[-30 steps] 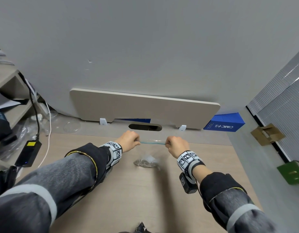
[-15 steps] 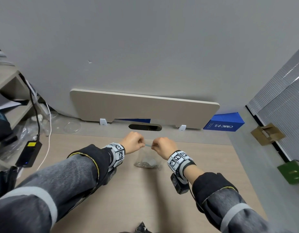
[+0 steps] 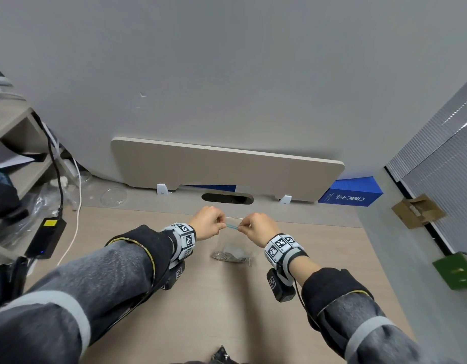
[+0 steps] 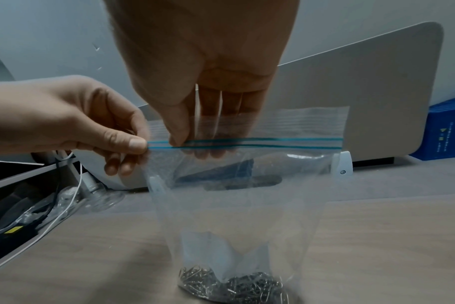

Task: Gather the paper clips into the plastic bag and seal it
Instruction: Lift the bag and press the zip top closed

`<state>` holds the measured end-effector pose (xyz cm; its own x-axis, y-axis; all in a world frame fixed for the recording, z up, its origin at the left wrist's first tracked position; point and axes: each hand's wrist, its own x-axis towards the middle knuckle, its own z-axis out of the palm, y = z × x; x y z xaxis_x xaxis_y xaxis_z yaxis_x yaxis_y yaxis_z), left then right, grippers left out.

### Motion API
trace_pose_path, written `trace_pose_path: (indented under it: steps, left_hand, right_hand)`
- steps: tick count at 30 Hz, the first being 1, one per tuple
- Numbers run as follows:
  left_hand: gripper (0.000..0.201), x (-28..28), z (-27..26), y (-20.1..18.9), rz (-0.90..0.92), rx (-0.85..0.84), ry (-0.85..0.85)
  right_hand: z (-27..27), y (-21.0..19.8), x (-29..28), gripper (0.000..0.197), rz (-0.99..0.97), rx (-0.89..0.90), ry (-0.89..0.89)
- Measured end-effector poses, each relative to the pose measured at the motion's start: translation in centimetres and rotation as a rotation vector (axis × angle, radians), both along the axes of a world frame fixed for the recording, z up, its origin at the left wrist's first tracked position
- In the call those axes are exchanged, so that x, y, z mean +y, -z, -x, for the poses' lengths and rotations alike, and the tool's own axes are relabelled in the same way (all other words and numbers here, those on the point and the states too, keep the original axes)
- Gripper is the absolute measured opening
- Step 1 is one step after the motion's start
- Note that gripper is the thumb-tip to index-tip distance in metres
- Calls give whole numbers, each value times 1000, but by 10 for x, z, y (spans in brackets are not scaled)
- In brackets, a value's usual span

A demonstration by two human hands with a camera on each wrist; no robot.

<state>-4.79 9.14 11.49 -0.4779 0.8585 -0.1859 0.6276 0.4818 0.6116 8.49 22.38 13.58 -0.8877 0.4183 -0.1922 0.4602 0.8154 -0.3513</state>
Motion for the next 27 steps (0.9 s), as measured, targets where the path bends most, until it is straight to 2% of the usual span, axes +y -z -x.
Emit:
trace_pose_path:
  steps: [4,11,17,21,27]
  left_hand:
    - [9,1,-1,-1,-14,65,55]
    - [13,1,-4,2,17,88,83]
    - [12,2,-4,3,2,114,118]
    - [13,1,-3,3,12,94,103]
    - [11,2,-6,5,25,33,83]
  right_hand:
    - [2,1,-2,20,41,-3,-15]
    - [4,1,-5,18,-77,-5,-25]
    - [6,1,-7,16,-77,-24,-14]
    - [6,7,-10,12,-25,-57,-37]
    - [9,9,-12,21,-28,-15,-68]
